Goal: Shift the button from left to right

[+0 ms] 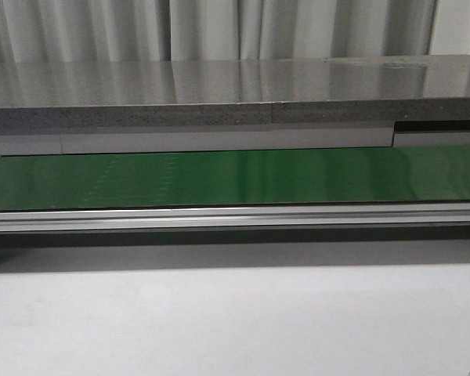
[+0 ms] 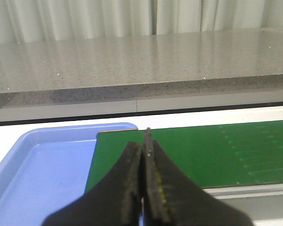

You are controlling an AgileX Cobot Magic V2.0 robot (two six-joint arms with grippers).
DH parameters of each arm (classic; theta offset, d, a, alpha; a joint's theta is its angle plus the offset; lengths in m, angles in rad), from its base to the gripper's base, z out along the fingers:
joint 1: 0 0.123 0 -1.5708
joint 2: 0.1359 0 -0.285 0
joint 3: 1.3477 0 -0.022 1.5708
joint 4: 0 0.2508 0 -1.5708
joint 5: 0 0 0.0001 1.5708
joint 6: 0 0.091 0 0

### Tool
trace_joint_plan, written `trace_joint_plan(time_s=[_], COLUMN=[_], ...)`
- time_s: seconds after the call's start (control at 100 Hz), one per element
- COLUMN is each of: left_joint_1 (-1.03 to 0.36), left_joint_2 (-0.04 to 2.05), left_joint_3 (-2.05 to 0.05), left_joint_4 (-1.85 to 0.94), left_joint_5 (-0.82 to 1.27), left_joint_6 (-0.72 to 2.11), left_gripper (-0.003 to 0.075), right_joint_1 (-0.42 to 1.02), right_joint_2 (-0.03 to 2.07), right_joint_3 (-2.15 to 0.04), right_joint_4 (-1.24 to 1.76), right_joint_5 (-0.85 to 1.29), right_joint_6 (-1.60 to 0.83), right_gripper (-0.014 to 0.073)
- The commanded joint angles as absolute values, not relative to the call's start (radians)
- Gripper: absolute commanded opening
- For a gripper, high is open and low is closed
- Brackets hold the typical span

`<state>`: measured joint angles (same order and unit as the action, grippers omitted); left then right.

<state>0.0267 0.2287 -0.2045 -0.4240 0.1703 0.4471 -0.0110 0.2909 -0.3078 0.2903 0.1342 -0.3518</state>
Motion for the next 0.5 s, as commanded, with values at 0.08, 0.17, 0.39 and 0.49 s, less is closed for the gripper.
trace_joint_plan(time_s=[0.08, 0.17, 0.39, 0.49], left_joint_1=[0.020, 0.020, 0.020, 0.020], left_joint_2=[0.238, 0.238, 0.238, 0.238], left_joint_3=[-0.231, -0.231, -0.231, -0.231], left_joint_4=[-0.439, -0.439, -0.439, -0.439], left_joint_5=[0.090, 0.090, 0.090, 0.090], left_joint_6=[0.445, 0.445, 0.445, 0.445], left_gripper=[-0.0020, -0.0020, -0.0020, -0.0020], right_joint_1=[-0.007, 0.013, 0.090, 0.093], right_joint_2=[0.295, 0.286, 0.181, 0.125], right_joint_3=[-0.330, -0.319, -0.238, -0.181], right_joint_4=[0.296, 0.248, 0.000, 0.000], right_joint_5=[0.065, 0.065, 0.064, 0.063], right_joint_6=[-0.353, -0.323, -0.057, -0.031], right_gripper=[-0.0067, -0.0067, -0.0067, -0.0067])
